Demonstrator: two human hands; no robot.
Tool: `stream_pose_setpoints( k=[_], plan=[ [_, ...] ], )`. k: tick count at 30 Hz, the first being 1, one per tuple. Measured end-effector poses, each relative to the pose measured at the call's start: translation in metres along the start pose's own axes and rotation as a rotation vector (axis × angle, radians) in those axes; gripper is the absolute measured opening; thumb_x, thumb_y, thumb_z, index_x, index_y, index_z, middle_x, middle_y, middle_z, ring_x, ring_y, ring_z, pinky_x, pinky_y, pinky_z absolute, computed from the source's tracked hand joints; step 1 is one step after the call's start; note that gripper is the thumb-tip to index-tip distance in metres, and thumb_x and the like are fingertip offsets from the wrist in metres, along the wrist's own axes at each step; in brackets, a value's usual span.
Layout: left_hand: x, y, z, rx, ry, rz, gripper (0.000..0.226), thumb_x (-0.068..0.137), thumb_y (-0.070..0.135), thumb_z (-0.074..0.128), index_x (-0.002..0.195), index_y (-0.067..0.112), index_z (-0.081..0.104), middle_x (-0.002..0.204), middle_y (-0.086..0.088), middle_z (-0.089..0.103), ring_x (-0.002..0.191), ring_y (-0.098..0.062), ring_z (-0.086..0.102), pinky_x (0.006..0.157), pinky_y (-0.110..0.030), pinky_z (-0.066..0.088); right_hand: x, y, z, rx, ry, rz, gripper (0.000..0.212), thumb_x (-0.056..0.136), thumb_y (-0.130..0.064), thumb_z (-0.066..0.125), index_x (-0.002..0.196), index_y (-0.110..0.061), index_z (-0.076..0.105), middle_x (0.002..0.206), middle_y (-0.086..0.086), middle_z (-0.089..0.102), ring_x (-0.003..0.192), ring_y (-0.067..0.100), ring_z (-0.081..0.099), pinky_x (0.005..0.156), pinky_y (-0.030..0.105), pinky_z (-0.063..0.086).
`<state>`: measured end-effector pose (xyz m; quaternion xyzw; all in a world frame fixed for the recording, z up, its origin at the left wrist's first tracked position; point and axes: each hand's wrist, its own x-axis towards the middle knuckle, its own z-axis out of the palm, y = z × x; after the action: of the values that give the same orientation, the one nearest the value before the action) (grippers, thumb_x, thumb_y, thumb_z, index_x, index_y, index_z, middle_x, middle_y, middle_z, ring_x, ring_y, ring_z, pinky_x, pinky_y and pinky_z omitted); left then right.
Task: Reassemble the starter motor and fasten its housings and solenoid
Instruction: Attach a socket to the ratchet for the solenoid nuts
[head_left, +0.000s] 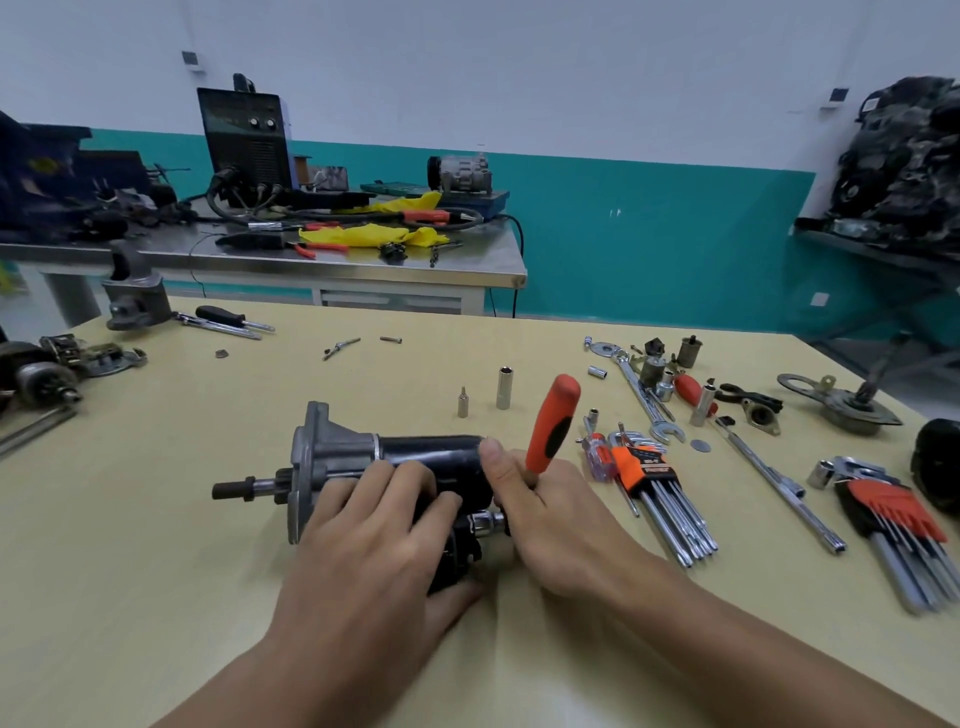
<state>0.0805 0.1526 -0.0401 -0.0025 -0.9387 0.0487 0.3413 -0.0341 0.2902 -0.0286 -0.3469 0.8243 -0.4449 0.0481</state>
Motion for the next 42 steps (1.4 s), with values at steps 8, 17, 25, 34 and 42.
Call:
stream_pose_setpoints(
  k=[8, 17, 25, 34, 42],
  plan=[
    [0.009, 0.000, -0.006, 0.017, -0.133, -0.036, 0.041, 0.071, 0.065, 0.057, 0.086, 0.029, 0.070, 0.084, 0.005, 0.054, 0.079, -0.024, 0.051, 0.069, -0.040, 0.029, 0.003, 0.024, -0.033, 0.029, -0.319, 0.005, 0.041, 0.071, -0.063, 0.074, 0.097, -0.033, 0.067, 0.070, -0.010, 0.069, 0.060, -0.001, 0.058, 0.057, 0.017, 0.042],
    [0.009, 0.002, -0.008, 0.009, -0.161, -0.077, 0.035, 0.080, 0.061, 0.053, 0.089, 0.032, 0.070, 0.086, 0.007, 0.053, 0.080, -0.022, 0.052, 0.070, -0.039, 0.029, 0.006, 0.046, -0.025, 0.179, -0.302, -0.209, 0.043, 0.073, -0.017, 0.083, 0.101, -0.046, 0.069, 0.063, -0.013, 0.060, 0.060, -0.003, 0.053, 0.060, 0.014, 0.043],
    [0.007, 0.001, -0.004, 0.007, -0.130, -0.094, 0.036, 0.078, 0.060, 0.055, 0.087, 0.029, 0.070, 0.087, 0.006, 0.053, 0.081, -0.023, 0.051, 0.070, -0.039, 0.028, -0.003, 0.032, -0.027, 0.069, -0.238, -0.243, 0.022, 0.086, -0.041, 0.072, 0.105, -0.030, 0.071, 0.098, -0.011, 0.074, 0.089, 0.012, 0.069, 0.083, 0.039, 0.055],
    [0.001, -0.002, 0.001, -0.019, -0.063, -0.113, 0.037, 0.080, 0.059, 0.053, 0.090, 0.027, 0.069, 0.091, 0.007, 0.053, 0.085, -0.021, 0.050, 0.071, -0.039, 0.030, -0.004, 0.007, -0.021, 0.091, -0.290, -0.104, 0.041, 0.090, -0.052, 0.050, 0.069, -0.017, 0.053, 0.058, 0.000, 0.045, 0.050, 0.008, 0.038, 0.048, 0.023, 0.033],
    [0.000, -0.001, 0.000, -0.041, -0.035, -0.103, 0.031, 0.089, 0.056, 0.051, 0.099, 0.033, 0.069, 0.092, 0.008, 0.053, 0.084, -0.020, 0.048, 0.071, -0.038, 0.030, -0.001, 0.002, -0.018, 0.040, -0.309, -0.012, 0.046, 0.103, -0.042, 0.044, 0.068, -0.013, 0.048, 0.052, -0.001, 0.042, 0.045, 0.011, 0.034, 0.043, 0.020, 0.028]
  ],
)
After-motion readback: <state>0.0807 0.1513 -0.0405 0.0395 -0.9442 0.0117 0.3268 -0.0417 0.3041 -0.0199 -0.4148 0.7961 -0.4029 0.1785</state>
